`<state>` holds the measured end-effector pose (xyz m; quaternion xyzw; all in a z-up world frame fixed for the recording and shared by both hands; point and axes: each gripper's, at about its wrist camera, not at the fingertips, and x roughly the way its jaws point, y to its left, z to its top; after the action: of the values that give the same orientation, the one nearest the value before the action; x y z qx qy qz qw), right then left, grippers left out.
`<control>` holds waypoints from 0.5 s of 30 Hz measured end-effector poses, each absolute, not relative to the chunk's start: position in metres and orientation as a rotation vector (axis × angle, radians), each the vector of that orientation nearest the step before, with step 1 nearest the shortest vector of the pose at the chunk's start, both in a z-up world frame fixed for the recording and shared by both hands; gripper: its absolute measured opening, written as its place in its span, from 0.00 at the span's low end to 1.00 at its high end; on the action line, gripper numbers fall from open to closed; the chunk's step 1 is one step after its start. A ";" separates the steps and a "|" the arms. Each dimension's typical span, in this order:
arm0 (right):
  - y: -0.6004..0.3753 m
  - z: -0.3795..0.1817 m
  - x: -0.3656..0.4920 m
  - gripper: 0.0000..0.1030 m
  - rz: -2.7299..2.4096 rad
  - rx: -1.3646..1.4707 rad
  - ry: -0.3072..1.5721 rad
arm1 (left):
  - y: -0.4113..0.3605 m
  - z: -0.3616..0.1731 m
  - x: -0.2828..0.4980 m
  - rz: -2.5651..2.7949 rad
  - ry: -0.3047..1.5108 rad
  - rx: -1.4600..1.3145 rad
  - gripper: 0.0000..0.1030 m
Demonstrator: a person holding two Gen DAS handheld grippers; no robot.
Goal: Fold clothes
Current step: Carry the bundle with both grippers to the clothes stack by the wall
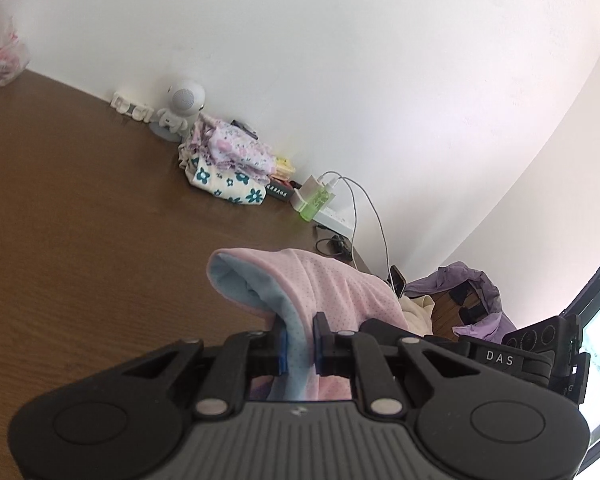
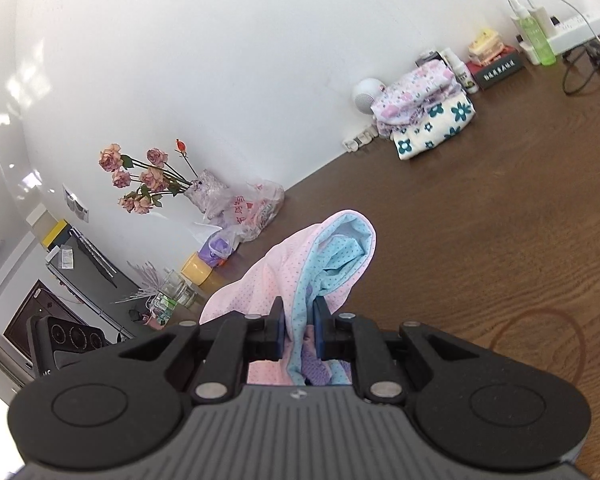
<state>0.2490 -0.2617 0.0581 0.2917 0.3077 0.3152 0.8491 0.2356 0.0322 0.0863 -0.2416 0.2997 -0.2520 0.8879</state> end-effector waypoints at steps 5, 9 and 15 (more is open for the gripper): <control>-0.261 0.081 0.273 0.12 0.647 0.559 0.594 | 0.019 0.107 0.262 -0.524 0.579 -0.445 0.11; -0.263 0.099 0.307 0.12 0.627 0.528 0.570 | 0.010 0.121 0.299 -0.529 0.563 -0.415 0.11; -0.267 0.128 0.393 0.12 0.584 0.501 0.554 | -0.005 0.144 0.387 -0.498 0.563 -0.371 0.11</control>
<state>0.3931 -0.2667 0.1283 0.2413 0.2669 0.2813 0.8896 0.3873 -0.0052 0.1441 -0.1801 0.2732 -0.2417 0.9135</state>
